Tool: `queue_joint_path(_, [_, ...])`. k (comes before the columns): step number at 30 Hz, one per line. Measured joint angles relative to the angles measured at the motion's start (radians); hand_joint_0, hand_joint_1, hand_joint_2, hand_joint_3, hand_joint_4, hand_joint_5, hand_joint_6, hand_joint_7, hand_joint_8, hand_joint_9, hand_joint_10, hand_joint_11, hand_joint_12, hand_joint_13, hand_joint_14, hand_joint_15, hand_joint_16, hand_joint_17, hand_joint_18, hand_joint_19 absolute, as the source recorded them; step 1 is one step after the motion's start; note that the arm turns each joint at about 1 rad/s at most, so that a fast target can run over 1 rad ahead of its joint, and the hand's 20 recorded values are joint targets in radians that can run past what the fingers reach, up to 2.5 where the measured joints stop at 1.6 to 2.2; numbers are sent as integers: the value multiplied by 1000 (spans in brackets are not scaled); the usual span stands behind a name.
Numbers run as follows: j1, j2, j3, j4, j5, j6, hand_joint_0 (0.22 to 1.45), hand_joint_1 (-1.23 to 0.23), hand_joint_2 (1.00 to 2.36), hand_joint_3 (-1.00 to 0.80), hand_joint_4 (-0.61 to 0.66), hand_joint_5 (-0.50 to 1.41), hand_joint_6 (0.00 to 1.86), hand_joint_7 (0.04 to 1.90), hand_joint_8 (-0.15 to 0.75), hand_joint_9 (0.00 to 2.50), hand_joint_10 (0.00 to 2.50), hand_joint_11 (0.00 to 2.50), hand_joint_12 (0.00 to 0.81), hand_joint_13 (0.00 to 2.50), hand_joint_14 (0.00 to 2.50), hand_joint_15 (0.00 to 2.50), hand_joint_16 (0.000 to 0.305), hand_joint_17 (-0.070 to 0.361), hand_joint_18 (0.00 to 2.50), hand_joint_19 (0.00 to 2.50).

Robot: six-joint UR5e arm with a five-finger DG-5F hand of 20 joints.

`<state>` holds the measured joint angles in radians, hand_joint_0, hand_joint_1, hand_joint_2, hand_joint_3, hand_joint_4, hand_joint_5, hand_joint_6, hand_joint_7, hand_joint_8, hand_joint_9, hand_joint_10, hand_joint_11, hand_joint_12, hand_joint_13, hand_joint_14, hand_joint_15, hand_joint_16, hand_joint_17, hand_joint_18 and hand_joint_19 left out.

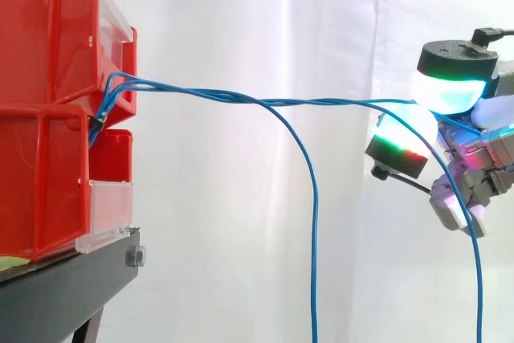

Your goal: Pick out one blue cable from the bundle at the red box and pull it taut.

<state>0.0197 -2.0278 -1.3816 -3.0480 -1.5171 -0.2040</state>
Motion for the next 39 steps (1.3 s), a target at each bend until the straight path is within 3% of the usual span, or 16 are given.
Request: queue_joint_path(39, [0,0,0,0,0,0,752,-792,1016,-153,-182,-129,966,836,280,1334,25,1113,395,833,22,583,52,117,668,768])
